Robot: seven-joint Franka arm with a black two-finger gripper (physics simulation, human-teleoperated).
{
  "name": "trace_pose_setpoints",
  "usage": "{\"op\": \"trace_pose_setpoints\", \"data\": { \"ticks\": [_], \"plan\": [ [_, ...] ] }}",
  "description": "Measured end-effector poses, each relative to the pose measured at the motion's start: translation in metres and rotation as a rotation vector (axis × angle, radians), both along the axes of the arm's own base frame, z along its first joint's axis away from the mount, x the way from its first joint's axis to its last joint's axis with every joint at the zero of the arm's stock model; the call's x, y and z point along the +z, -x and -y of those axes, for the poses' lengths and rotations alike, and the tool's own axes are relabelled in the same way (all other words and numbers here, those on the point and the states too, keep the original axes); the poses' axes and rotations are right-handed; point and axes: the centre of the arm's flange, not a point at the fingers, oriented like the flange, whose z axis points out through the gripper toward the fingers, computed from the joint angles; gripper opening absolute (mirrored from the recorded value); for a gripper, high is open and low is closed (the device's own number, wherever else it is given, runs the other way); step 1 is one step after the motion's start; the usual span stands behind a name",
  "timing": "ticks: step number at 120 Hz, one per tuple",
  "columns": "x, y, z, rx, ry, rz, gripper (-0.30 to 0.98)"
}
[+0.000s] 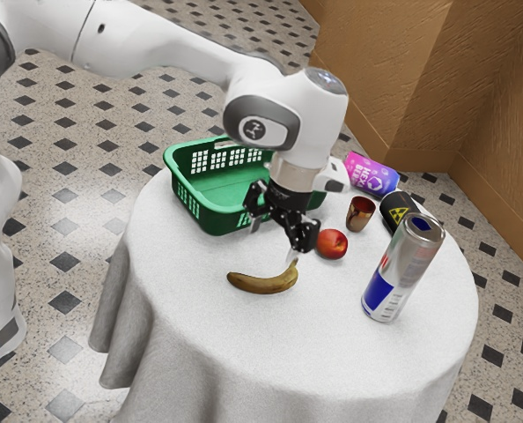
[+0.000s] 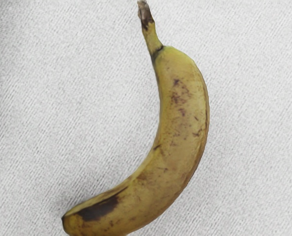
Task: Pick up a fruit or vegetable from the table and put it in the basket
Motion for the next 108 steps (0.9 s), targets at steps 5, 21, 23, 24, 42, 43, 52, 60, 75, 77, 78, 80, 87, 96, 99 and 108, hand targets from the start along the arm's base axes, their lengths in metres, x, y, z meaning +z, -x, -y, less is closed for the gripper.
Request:
{"op": "trace_pose_setpoints", "data": {
  "ticks": [5,21,23,24,42,43,52,60,75,77,78,80,87,96,99,108],
  "plan": [
    [-0.002,-0.003,-0.003,-0.006,-0.001,0.005,0.69],
    [-0.01,-0.003,0.009,-0.076,-0.013,0.022,0.69],
    [-0.011,-0.004,0.01,-0.086,-0.017,0.026,0.69],
    [-0.011,-0.004,0.01,-0.091,-0.019,0.029,0.69],
    [-0.02,-0.003,0.006,-0.149,-0.031,0.047,0.69],
    [-0.021,-0.003,0.006,-0.151,-0.031,0.048,0.69],
    [-0.029,-0.001,0.006,-0.172,-0.027,0.046,0.69],
    [-0.039,0.001,0.004,-0.185,-0.022,0.044,0.69],
    [-0.048,-0.001,-0.001,-0.202,-0.016,0.049,0.69],
    [-0.05,-0.002,-0.001,-0.204,-0.016,0.049,0.69],
    [-0.051,-0.002,-0.002,-0.206,-0.016,0.049,0.69],
    [-0.052,-0.003,-0.002,-0.209,-0.015,0.049,0.69],
    [-0.058,-0.005,-0.001,-0.219,-0.014,0.046,0.69],
    [-0.066,-0.008,-0.001,-0.23,-0.013,0.043,0.69],
    [-0.069,-0.009,-0.003,-0.231,-0.013,0.042,0.69],
    [-0.074,-0.012,-0.009,-0.228,-0.012,0.042,0.69]
  ]
}}
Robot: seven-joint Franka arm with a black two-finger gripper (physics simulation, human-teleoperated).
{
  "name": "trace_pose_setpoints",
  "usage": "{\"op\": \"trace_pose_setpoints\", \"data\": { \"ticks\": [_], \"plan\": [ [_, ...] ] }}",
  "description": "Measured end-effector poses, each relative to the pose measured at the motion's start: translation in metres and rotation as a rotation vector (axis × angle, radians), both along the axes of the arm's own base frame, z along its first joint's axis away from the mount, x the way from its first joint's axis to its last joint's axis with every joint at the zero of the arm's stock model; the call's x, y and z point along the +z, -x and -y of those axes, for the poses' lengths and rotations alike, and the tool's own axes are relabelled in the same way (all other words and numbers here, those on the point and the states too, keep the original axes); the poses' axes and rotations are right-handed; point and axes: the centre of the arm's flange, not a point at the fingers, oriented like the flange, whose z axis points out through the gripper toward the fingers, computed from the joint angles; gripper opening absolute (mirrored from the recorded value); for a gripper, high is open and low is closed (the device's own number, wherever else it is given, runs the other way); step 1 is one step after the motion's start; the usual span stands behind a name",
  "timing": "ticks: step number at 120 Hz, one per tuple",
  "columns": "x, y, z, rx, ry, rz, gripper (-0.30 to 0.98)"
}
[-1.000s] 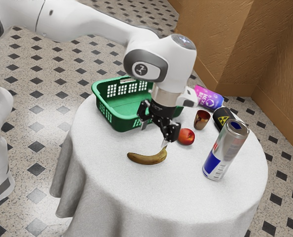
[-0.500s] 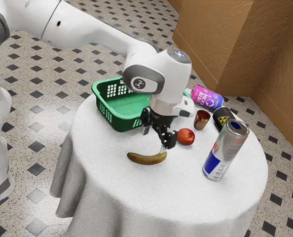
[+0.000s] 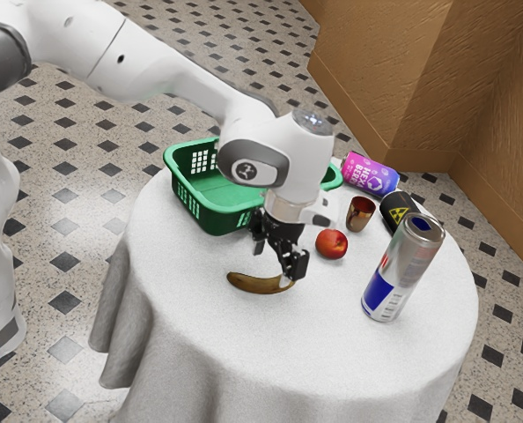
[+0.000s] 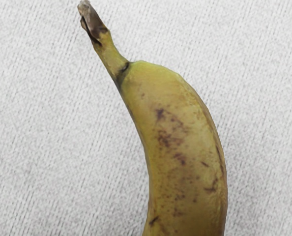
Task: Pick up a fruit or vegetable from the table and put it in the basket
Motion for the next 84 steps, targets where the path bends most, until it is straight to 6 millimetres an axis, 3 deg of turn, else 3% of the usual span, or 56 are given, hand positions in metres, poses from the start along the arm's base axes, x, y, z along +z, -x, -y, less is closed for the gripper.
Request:
{"op": "trace_pose_setpoints", "data": {
  "ticks": [20,61,84],
  "plan": [
    [-0.004,-0.005,-0.01,0.0,0.001,0.005,0.69],
    [-0.01,0.011,0.01,-0.067,0.001,0.017,0.69],
    [-0.021,0.005,0.003,-0.058,0.002,0.014,0.68]
  ]
}}
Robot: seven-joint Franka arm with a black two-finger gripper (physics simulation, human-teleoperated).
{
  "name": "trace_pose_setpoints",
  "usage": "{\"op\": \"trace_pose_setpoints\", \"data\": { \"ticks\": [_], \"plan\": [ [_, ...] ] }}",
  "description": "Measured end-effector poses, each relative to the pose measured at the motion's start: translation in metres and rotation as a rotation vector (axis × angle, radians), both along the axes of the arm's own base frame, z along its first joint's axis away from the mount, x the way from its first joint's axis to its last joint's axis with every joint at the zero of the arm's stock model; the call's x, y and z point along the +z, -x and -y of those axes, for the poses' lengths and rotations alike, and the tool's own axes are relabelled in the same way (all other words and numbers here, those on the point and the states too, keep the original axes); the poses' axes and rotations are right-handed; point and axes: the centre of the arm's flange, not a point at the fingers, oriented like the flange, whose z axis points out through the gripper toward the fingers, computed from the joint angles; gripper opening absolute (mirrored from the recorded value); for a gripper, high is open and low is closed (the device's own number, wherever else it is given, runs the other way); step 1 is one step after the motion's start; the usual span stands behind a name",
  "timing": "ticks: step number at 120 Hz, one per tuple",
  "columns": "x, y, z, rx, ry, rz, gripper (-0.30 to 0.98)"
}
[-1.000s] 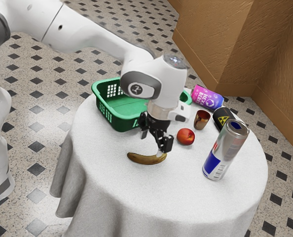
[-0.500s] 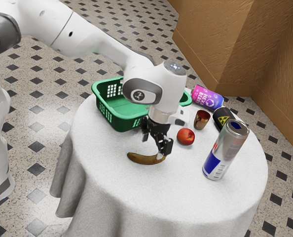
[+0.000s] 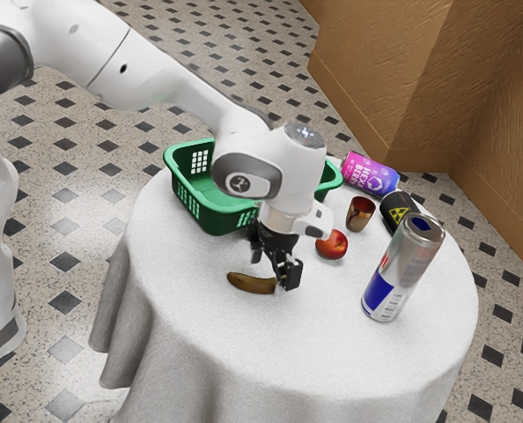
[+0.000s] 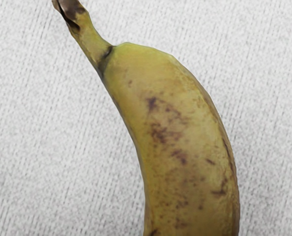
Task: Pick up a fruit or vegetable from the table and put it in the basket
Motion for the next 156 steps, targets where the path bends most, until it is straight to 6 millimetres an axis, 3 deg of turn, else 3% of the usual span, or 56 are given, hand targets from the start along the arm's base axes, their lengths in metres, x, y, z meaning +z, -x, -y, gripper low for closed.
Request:
{"op": "trace_pose_setpoints", "data": {
  "ticks": [22,75,156],
  "plan": [
    [-0.008,-0.004,-0.001,-0.002,0.002,0.001,0.68],
    [-0.009,-0.007,0.0,-0.009,0.005,0.023,0.38],
    [-0.012,-0.01,-0.003,0.047,0.012,0.034,0.18]
  ]
}}
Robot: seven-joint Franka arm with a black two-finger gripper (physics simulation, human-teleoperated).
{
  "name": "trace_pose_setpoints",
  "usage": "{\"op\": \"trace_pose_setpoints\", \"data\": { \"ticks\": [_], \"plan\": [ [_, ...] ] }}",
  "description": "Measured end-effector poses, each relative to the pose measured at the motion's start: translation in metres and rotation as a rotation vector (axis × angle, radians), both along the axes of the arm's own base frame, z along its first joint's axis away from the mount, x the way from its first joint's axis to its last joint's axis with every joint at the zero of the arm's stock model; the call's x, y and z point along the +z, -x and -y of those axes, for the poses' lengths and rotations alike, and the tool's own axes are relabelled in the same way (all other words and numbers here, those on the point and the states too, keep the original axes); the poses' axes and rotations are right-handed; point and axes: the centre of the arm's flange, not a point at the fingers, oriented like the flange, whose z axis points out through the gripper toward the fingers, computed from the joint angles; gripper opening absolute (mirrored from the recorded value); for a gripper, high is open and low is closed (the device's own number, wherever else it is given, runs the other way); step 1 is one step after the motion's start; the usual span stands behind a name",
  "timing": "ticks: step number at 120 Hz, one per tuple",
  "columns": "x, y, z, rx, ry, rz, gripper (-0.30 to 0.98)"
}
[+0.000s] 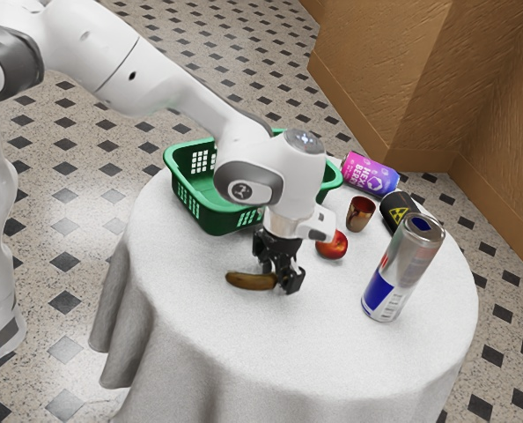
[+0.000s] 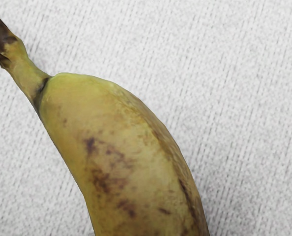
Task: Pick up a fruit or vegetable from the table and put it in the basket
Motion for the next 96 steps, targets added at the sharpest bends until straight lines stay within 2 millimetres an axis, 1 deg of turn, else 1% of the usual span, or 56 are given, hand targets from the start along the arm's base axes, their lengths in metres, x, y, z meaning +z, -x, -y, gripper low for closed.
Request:
{"op": "trace_pose_setpoints", "data": {
  "ticks": [23,30,46,53,61,73,78,83,86,90,96],
  "plan": [
    [0.009,0.002,0.001,0.049,-0.002,0.021,0.16],
    [0.016,0.003,0.002,0.06,0.001,0.034,0.15],
    [0.04,0.006,0.002,0.073,-0.006,0.083,0.14],
    [0.056,0.007,0.0,0.079,-0.012,0.115,0.12],
    [0.078,0.001,-0.005,0.086,-0.026,0.161,0.11],
    [0.137,-0.014,-0.01,0.091,-0.053,0.259,0.1],
    [0.157,-0.018,-0.018,0.108,-0.066,0.282,0.09],
    [0.176,-0.018,-0.036,0.142,-0.081,0.296,0.09],
    [0.185,-0.016,-0.052,0.172,-0.09,0.3,0.09],
    [0.195,-0.015,-0.078,0.221,-0.103,0.3,0.08],
    [0.201,-0.012,-0.116,0.291,-0.119,0.287,0.08]
  ]
}}
